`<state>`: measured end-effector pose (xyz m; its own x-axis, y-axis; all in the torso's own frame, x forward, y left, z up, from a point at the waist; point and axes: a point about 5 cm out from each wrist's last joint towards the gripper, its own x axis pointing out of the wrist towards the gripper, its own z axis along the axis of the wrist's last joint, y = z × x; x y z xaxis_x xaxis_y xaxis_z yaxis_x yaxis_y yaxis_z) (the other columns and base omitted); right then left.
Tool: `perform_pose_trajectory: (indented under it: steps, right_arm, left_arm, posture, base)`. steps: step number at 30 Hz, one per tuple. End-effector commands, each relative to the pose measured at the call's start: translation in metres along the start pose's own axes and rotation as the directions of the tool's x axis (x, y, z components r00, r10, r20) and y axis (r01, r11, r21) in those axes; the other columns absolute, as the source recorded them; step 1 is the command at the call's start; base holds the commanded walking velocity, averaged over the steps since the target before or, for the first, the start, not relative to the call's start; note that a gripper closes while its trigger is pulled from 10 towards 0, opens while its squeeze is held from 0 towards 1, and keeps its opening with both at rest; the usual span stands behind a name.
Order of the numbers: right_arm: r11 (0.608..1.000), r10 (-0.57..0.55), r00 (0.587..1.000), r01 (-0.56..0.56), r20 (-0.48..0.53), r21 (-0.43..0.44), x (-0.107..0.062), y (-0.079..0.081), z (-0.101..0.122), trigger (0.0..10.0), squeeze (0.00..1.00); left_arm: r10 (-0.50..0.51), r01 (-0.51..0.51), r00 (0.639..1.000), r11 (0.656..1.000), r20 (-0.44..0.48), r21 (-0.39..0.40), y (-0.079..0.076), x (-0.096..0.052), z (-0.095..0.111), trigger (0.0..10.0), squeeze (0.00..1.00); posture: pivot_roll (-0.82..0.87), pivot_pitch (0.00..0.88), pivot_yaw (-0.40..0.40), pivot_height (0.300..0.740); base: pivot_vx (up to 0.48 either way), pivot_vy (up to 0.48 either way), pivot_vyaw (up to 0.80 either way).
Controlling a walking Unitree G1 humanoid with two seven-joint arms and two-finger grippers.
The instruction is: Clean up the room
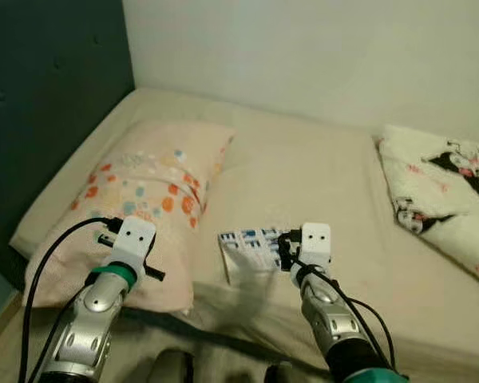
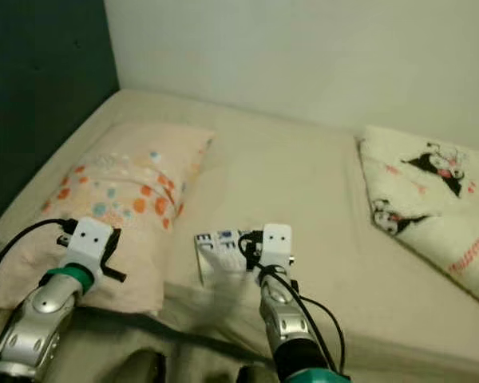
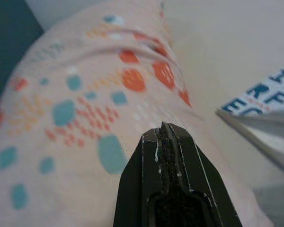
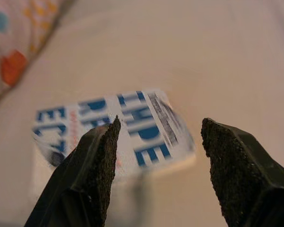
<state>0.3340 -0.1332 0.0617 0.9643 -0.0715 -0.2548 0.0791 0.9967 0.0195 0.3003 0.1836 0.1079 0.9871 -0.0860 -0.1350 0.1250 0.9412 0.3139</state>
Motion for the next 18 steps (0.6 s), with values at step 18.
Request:
perform_pose_trajectory:
  steps: [18]
  right_arm:
    - [0.998, -0.036, 0.999, 0.034, -0.041, -0.058, 0.017, -0.018, 0.010, 10.0, 0.00]
  left_arm:
    - [0.017, -0.018, 1.000, 0.998, 0.004, 0.054, 0.007, -0.029, -0.012, 10.0, 0.00]
  posture:
    - [0.21, 0.066, -0.035, 0.559]
  base:
    - [0.000, 0.000, 0.00]
